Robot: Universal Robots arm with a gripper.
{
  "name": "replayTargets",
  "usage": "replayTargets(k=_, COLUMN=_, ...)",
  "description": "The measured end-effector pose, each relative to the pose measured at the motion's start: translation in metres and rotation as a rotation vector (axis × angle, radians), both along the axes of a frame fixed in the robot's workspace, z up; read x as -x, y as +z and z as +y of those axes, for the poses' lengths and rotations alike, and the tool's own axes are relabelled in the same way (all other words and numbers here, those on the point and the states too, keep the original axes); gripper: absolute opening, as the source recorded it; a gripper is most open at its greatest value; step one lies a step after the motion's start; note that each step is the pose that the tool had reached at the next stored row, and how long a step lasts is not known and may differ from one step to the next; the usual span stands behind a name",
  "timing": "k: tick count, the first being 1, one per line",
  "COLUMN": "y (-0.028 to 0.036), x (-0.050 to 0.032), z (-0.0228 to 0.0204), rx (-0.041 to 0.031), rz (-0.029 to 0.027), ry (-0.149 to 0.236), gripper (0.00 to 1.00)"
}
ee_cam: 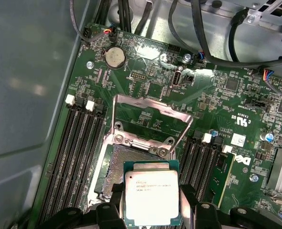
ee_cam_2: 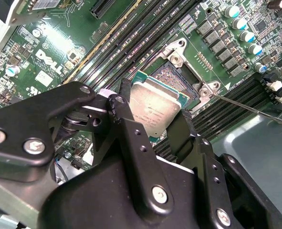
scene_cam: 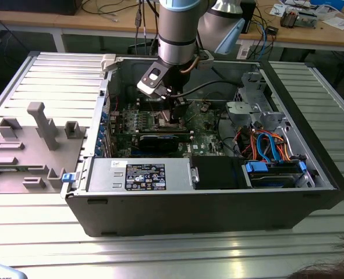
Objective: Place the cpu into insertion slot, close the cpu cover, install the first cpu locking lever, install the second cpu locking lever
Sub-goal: 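Place the cpu into insertion slot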
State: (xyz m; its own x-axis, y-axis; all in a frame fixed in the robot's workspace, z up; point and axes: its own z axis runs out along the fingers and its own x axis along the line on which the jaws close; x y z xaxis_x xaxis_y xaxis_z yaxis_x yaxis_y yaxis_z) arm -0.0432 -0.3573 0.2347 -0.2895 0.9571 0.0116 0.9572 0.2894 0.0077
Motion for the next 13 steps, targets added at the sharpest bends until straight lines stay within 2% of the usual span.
replayTargets(k=13, y=-0.0004, x=0.0, z=0.0, rx=0.0, rz=-0.0001, ry=-0.009, gripper=0.55)
